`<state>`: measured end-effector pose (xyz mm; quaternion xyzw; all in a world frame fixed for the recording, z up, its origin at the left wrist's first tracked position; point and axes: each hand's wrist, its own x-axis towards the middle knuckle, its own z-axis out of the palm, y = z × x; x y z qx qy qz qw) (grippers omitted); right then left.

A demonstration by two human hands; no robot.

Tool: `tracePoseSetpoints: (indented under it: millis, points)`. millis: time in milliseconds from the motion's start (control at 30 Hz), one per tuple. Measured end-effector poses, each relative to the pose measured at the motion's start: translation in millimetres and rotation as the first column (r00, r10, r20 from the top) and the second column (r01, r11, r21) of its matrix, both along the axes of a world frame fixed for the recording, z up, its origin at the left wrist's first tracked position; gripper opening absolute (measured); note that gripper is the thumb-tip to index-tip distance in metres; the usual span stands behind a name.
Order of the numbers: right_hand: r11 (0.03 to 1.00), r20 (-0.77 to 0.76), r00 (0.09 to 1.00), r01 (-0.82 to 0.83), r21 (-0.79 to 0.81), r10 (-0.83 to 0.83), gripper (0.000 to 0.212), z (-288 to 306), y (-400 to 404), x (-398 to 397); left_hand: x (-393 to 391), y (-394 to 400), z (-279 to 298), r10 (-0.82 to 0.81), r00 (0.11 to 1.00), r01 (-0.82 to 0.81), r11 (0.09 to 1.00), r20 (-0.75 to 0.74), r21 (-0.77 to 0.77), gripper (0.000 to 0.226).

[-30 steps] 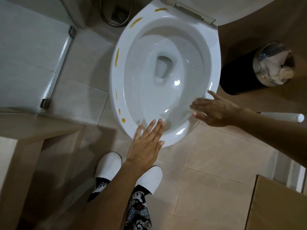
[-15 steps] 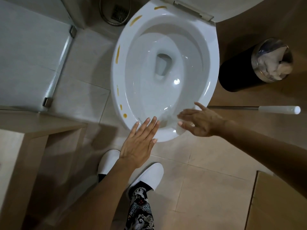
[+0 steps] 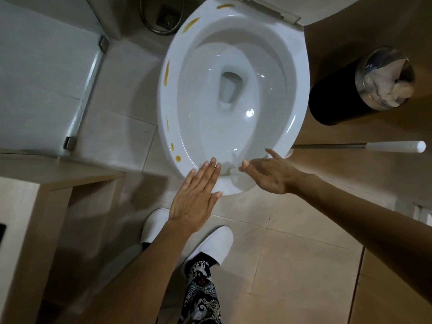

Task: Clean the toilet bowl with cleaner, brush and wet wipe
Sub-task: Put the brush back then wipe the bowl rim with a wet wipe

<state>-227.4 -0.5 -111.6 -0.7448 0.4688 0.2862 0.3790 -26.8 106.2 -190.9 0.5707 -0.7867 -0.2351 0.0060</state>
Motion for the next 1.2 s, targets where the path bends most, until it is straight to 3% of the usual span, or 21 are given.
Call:
tracePoseSetpoints:
  millis: [200, 400, 567, 700, 933, 1100, 1200]
  points:
    - [0.995, -0.012, 0.999, -0.035, -0.089, 0.034, 0.085, 4.0, 4.7, -3.5, 4.1, 0.9, 2.7, 0.054, 0.998, -0.055, 0.998, 0.024, 0.012, 0.064]
    - [0.999, 0.100, 0.995, 0.027, -0.017, -0.025, 0.088, -7.4, 50.2, 24.3, 12.8, -2.1, 3.3, 0.009, 1.000, -0.009, 1.000, 0.025, 0.023, 0.075]
    - [0.972, 0.056, 0.996, -0.053, -0.229, 0.068, 0.079, -15.2, 80.2, -1.1, 24.5, -6.0, 2.6, -0.107, 0.993, 0.107, 0.994, 0.053, 0.010, 0.079]
    - [0.968, 0.076, 0.992, 0.118, -0.224, -0.103, 0.078, -21.8, 105.1, 14.3, 26.4, -5.7, 2.8, -0.123, 0.991, 0.123, 0.992, 0.061, 0.011, 0.081]
    - [0.902, 0.317, 0.883, 0.406, -0.147, -0.346, 0.076, -28.1, 116.2, 52.3, 26.8, -6.2, 1.9, -0.122, 0.992, 0.121, 0.992, 0.020, 0.022, 0.080]
    - [0.695, 0.293, 0.764, 0.645, -0.317, -0.576, 0.070, -44.0, 86.1, 23.0, 20.8, -3.5, 4.9, -0.033, 0.998, 0.035, 0.999, -0.056, 0.031, 0.071]
    - [0.639, 0.230, 0.773, 0.623, -0.451, -0.591, 0.063, -61.3, 59.9, 0.1, 4.6, -2.3, 10.9, 0.022, 0.994, -0.023, 1.000, -0.108, -0.008, 0.065]
